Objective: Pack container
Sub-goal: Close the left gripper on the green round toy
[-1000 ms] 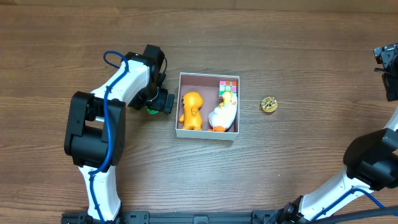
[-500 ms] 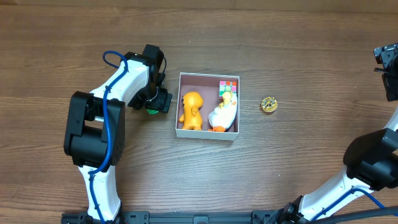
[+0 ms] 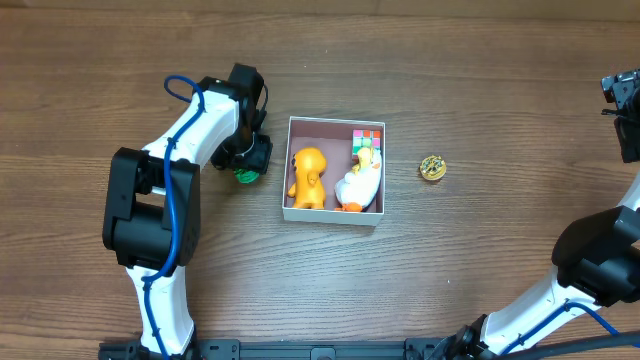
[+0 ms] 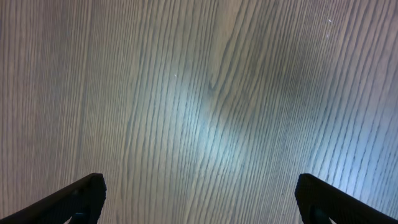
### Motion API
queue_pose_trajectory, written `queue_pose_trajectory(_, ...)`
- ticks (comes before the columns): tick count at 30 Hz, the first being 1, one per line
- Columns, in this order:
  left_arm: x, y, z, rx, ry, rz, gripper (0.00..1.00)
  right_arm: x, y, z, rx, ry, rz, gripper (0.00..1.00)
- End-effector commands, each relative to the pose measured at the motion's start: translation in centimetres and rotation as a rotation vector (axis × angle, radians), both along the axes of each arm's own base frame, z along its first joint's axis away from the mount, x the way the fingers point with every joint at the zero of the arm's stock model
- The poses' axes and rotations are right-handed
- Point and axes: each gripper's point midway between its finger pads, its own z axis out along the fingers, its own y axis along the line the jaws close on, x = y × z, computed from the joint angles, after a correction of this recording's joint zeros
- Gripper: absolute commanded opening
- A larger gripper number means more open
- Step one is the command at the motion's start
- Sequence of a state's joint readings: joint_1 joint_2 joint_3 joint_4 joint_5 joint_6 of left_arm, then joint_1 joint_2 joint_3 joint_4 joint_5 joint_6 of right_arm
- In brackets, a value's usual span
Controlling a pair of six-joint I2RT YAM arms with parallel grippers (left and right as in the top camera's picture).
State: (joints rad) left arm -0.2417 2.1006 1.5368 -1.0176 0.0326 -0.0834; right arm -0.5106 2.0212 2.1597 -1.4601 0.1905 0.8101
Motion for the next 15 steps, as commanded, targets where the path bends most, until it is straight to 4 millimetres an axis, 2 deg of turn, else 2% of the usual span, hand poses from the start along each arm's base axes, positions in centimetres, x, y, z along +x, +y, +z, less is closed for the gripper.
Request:
queue_pose_trajectory(1,1.34,-0.42,0.74,-0.016,-0.031,0.011,0.56,-0.12,-0.18,-0.03,-0.008,0.008,0.003,1.0)
queue_pose_trajectory(10,0.88,0.03,0.7,0.008,-0.014,0.008,0.66,-0.12,-0.18,-0.03,-0.008,0.008,0.003,1.0)
queue_pose_trajectory(15,0.41,0.2,0.71,0.016,0.005,0.009,0.67,-0.12,-0.18,-0.03,-0.008,0.008,0.003,1.0)
